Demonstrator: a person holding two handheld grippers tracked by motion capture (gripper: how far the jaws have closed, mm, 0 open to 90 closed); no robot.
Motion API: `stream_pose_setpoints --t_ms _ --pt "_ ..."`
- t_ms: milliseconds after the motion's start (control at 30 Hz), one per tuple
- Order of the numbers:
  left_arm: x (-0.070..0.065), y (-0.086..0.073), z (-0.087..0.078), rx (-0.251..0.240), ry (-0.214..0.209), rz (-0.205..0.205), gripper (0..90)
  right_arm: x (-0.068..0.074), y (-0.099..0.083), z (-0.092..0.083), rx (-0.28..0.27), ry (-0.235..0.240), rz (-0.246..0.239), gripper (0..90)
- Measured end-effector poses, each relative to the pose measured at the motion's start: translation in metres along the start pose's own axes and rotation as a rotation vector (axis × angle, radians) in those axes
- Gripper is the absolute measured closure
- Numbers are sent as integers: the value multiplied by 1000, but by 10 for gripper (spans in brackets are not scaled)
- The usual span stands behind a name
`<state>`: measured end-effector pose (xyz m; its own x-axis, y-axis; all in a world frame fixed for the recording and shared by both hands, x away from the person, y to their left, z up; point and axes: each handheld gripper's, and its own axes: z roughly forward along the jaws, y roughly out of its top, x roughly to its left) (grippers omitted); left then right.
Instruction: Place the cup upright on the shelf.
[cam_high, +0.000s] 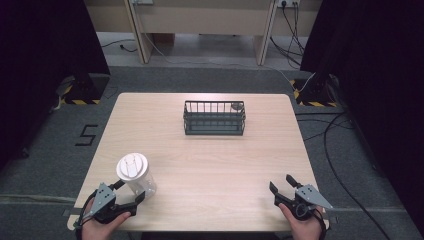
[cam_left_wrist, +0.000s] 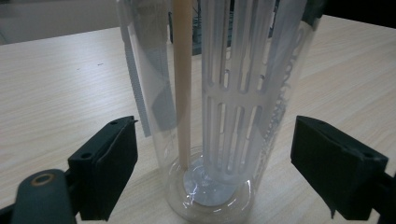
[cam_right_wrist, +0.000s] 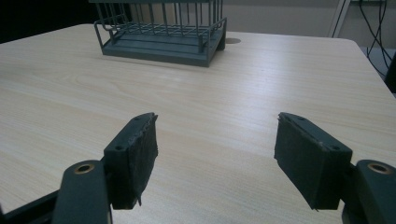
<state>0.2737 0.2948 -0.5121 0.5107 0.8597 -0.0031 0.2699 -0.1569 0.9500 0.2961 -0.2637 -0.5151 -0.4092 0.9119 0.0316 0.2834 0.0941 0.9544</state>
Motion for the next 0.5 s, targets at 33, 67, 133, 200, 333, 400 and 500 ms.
stream_pose_setpoints --t_ms 33,67,133,200,333,400,500 --pt "0 1 1 -3 2 9 143 0 0 0 0 0 0 304" --pt "-1 2 3 -10 2 15 143 0 0 0 -1 1 -3 303" --pt "-1 2 5 -11 3 15 143 0 0 0 3 1 -4 302" --pt "0 3 9 -10 4 12 143 0 0 1 6 1 -5 302" --pt "0 5 13 -11 -5 19 143 0 0 1 8 -1 -6 301" --pt "0 5 18 -13 -11 15 142 0 0 1 11 -1 -2 301" --pt "1 6 20 -18 -16 6 142 0 0 1 12 0 -3 300"
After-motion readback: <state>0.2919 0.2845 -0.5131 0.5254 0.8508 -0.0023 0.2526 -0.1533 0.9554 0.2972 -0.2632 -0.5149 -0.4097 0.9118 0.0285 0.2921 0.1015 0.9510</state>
